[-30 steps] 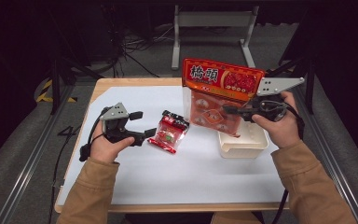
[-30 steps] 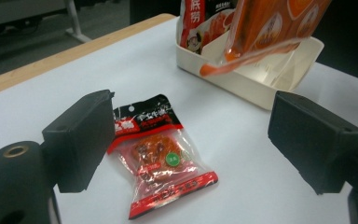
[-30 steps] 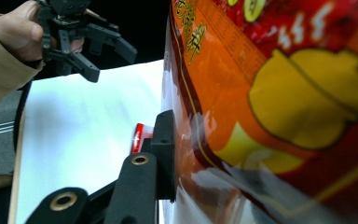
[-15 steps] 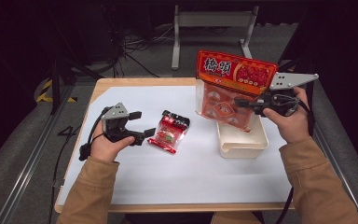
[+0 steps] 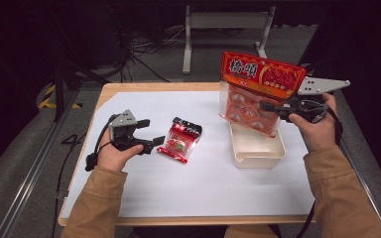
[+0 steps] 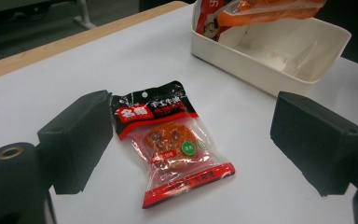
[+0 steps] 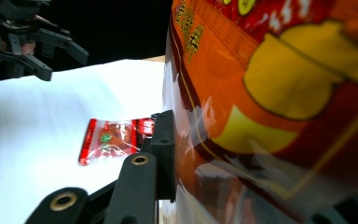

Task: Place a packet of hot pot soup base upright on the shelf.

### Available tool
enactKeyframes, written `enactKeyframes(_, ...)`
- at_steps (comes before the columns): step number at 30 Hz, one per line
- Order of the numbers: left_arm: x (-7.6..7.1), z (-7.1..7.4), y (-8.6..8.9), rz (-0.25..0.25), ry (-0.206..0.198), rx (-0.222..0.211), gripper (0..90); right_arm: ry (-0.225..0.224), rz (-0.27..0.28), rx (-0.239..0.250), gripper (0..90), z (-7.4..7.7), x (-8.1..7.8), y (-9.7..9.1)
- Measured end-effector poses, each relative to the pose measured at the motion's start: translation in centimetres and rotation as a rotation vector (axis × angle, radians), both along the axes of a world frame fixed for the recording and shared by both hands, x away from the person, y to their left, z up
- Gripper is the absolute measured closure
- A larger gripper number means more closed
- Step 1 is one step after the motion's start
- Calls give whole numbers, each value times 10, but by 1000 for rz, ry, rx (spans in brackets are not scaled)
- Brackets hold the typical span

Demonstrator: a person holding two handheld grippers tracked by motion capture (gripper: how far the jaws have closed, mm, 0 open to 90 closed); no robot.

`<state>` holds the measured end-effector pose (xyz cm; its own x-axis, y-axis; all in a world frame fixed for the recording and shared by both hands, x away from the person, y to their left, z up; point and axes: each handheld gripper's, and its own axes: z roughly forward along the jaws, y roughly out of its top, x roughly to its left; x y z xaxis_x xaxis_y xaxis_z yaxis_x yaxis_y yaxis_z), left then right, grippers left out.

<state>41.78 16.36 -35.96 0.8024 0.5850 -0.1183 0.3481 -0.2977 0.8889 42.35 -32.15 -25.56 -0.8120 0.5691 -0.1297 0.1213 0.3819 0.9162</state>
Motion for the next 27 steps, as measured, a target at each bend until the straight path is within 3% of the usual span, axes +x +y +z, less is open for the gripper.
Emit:
enactKeyframes(11,3,-6,2,11,13,4,140,0,-39,11,700,-15,1,-14)
enactKeyframes(21,4,-8,1,10,25,6,140,26,-68,43,700,-32,0,-26)
enactKeyframes(27,3,-7,0,3,19,6,139,44,-110,31,700,-40,1,-25)
